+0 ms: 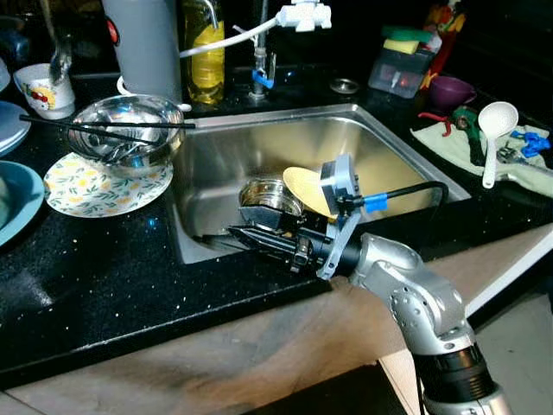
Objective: Kitchen organization
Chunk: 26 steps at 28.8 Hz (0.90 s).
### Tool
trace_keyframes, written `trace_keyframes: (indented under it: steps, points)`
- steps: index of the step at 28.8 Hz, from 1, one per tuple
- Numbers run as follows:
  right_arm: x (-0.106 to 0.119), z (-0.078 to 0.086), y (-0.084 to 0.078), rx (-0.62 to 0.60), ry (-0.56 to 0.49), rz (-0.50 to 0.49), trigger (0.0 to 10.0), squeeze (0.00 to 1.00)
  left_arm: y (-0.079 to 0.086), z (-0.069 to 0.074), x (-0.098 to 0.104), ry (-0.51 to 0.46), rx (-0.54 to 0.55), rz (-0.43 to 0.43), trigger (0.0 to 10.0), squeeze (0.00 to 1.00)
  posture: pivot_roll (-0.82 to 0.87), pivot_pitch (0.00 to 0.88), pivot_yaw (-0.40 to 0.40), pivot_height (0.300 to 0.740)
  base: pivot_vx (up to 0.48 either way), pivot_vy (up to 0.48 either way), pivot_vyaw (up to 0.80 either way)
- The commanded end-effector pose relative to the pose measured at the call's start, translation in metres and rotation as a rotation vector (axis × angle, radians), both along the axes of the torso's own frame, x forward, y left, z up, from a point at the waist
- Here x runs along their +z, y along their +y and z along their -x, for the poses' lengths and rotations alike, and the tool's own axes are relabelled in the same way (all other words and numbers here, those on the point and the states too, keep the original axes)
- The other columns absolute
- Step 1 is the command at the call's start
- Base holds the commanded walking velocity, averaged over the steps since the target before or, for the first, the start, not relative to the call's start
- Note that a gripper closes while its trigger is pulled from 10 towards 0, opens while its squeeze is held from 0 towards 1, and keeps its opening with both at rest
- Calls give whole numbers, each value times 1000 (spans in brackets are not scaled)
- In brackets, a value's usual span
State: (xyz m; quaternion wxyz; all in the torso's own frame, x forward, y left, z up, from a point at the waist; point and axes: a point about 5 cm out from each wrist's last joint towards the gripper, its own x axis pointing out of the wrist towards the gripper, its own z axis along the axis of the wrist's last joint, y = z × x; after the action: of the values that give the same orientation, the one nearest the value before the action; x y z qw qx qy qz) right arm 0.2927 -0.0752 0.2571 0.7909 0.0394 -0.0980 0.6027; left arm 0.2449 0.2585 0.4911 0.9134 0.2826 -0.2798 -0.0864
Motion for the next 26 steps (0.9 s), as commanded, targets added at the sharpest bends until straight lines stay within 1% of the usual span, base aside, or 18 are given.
trace_keyframes:
  steps: [1,3,4,5,6,7,9,10,12,13,15,16,17,20,21,23,24,26]
  points:
    - [0,3,-1,9,6,-5,10000,0,0,7,6,-45,-11,7,0,0,9,174,-61,740,0,0,0]
    - [0,3,-1,6,9,-12,10000,0,-8,7,13,-94,-114,146,0,0,9,174,-61,740,0,0,0]
    - [1,2,-1,0,9,-20,10000,0,-13,2,11,-94,-178,246,0,0,14,176,-60,740,0,0,0]
    - [1,1,0,-6,9,-26,10000,0,-18,-3,7,-77,-219,300,0,0,13,177,-60,740,0,0,0]
    - [2,1,0,-11,8,-30,10000,0,-20,-6,4,-63,-238,325,0,0,13,177,-60,740,0,0,0]
    - [2,1,0,-11,8,-30,10000,0,-20,-6,4,-63,-238,325,0,0,13,177,-60,740,0,0,0]
    - [5,-2,0,-40,8,-55,10000,0,-32,-20,-13,-2,-279,360,0,0,10,178,-59,740,0,0,0]
    - [5,-2,0,-40,8,-55,10000,0,-32,-20,-13,-2,-279,360,0,0,10,178,-59,740,0,0,0]
    - [8,-5,-2,-82,10,-90,10000,0,-50,-34,-34,73,-369,429,0,0,8,180,-56,740,0,0,0]
    - [8,-5,-2,-82,10,-90,10000,0,-50,-34,-34,73,-369,429,0,0,8,180,-56,740,0,0,0]
    - [10,-6,-3,-102,17,-111,10000,0,-62,-40,-45,129,-411,439,0,0,4,182,-54,740,0,0,0]
    - [11,-7,-4,-111,20,-118,10000,0,-67,-43,-50,169,-405,420,0,0,4,182,-51,740,0,0,0]
    - [11,-7,-4,-111,20,-118,10000,0,-67,-43,-50,169,-405,420,0,0,4,182,-51,740,0,0,0]
    - [12,-10,-6,-142,29,-133,10000,0,-76,-53,-70,312,-311,368,0,0,8,184,-52,740,0,0,0]
    - [12,-10,-6,-142,29,-133,10000,0,-76,-53,-70,312,-311,368,0,0,8,184,-52,740,0,0,0]
    - [12,-11,-7,-155,34,-138,10000,0,-73,-58,-78,374,-246,405,0,0,12,185,-51,740,0,0,0]
    - [12,-11,-7,-155,34,-138,10000,0,-73,-58,-78,374,-246,405,0,0,12,185,-51,740,0,0,0]
    - [12,-12,-6,-165,41,-141,10000,0,-71,-63,-88,449,-201,463,0,0,14,187,-51,740,0,0,0]
